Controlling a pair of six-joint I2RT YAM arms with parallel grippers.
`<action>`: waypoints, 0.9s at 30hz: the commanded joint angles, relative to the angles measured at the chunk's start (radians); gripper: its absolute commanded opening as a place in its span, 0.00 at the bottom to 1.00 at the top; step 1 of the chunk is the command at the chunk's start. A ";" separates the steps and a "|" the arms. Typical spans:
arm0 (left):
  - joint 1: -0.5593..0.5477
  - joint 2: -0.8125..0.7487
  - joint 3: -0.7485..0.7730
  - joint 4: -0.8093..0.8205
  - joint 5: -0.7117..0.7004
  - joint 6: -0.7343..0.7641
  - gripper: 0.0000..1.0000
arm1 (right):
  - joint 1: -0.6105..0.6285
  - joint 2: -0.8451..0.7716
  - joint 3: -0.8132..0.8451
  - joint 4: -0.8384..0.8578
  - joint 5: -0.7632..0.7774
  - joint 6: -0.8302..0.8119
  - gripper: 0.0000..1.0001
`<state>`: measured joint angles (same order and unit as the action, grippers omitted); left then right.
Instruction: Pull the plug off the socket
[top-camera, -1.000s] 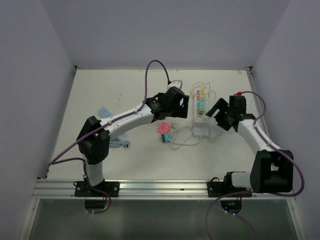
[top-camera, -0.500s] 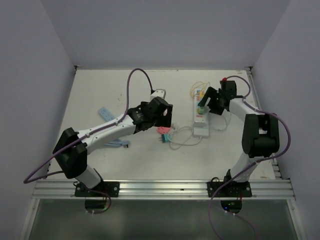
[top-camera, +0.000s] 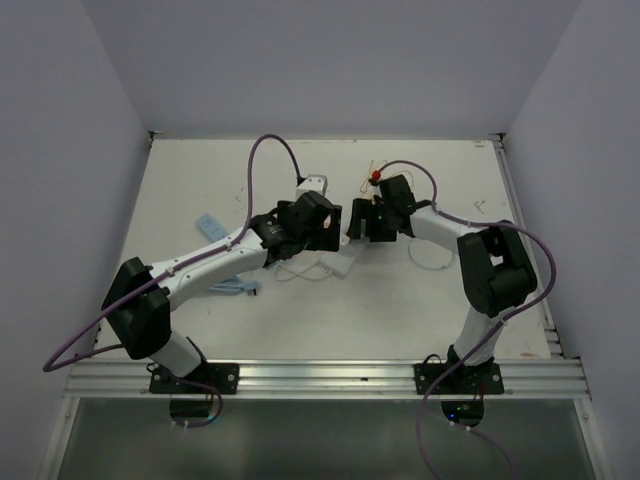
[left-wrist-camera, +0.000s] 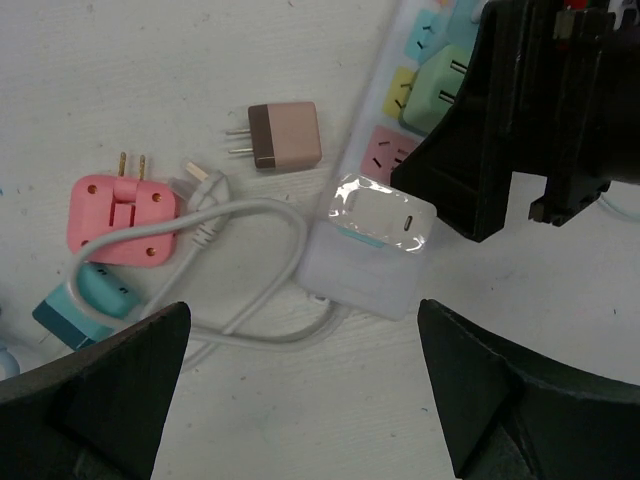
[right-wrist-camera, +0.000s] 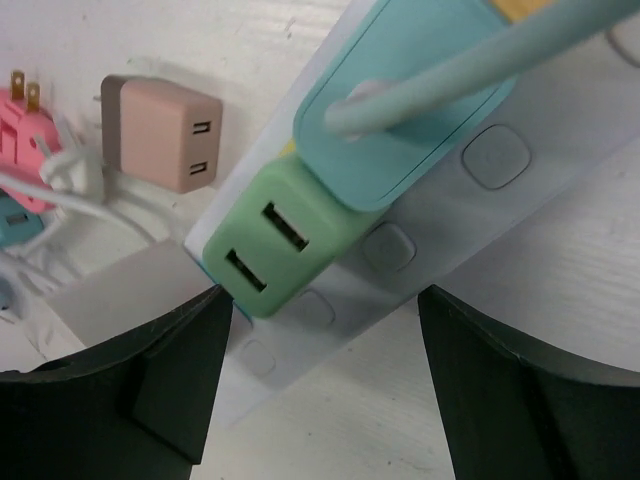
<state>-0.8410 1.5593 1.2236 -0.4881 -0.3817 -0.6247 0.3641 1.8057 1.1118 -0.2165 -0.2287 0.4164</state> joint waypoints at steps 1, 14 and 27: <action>0.003 -0.038 0.001 0.013 -0.019 0.006 1.00 | 0.039 -0.008 -0.006 0.002 -0.009 0.027 0.79; 0.003 0.030 0.004 0.213 0.039 0.385 1.00 | 0.036 -0.360 -0.184 0.054 0.052 0.272 0.88; 0.065 0.255 0.160 0.161 0.245 0.534 0.99 | -0.005 -0.595 -0.461 0.149 0.098 0.449 0.92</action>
<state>-0.7853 1.7924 1.3228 -0.3321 -0.2092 -0.1520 0.3725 1.2430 0.6846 -0.1371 -0.1444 0.7994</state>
